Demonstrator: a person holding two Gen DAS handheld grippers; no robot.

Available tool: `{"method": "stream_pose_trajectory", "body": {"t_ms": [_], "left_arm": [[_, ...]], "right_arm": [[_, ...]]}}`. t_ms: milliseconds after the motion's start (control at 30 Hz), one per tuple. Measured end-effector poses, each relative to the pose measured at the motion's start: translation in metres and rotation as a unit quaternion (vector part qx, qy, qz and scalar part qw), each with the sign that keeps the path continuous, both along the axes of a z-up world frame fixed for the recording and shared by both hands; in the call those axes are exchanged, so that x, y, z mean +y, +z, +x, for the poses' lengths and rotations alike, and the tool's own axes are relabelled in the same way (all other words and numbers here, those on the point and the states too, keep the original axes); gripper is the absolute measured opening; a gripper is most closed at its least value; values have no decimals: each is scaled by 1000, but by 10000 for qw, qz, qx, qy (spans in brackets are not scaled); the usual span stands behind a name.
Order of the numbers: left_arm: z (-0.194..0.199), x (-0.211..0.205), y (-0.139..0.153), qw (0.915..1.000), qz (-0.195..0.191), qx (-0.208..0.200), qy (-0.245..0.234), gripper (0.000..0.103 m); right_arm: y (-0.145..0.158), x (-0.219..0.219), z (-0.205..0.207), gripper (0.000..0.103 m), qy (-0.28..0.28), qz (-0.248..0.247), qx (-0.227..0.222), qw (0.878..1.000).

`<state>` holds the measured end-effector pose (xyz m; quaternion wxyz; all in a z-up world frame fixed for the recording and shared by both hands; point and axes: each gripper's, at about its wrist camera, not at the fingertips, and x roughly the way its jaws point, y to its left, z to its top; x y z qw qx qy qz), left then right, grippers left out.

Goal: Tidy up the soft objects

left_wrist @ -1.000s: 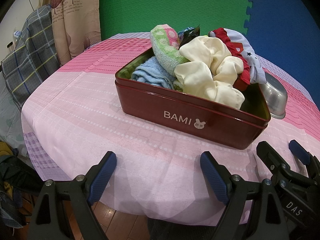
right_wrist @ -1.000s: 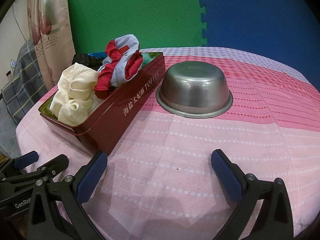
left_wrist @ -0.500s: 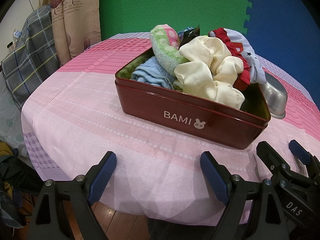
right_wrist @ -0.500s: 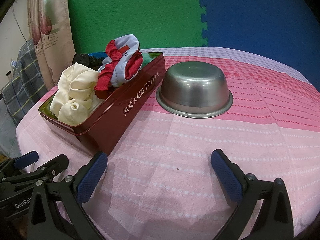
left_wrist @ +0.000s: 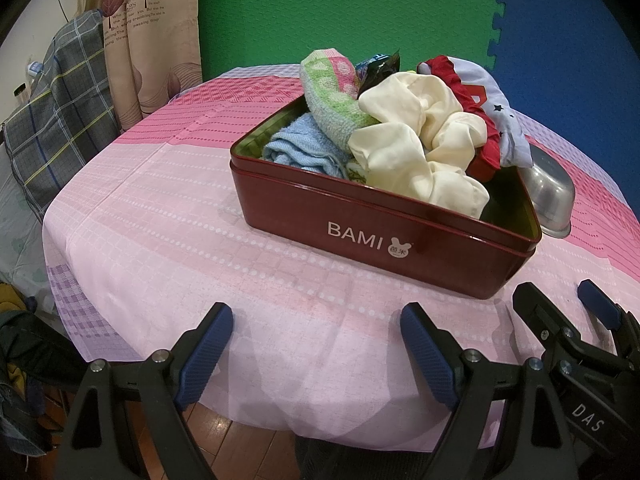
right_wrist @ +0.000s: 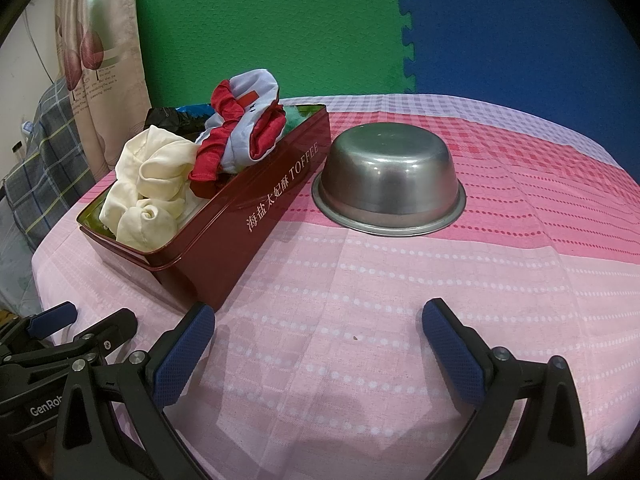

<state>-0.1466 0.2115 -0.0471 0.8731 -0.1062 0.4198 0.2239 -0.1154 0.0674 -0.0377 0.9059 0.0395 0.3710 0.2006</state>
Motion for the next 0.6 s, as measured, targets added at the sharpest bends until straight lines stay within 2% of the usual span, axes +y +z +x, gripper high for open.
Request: {"method": "stream_pose_trajectory", "body": {"t_ms": [600], "left_arm": [[4,-1,2,10000,76,39,-12,89]], "right_arm": [[3,-4,6,103,147,-42,167,9997]]}}
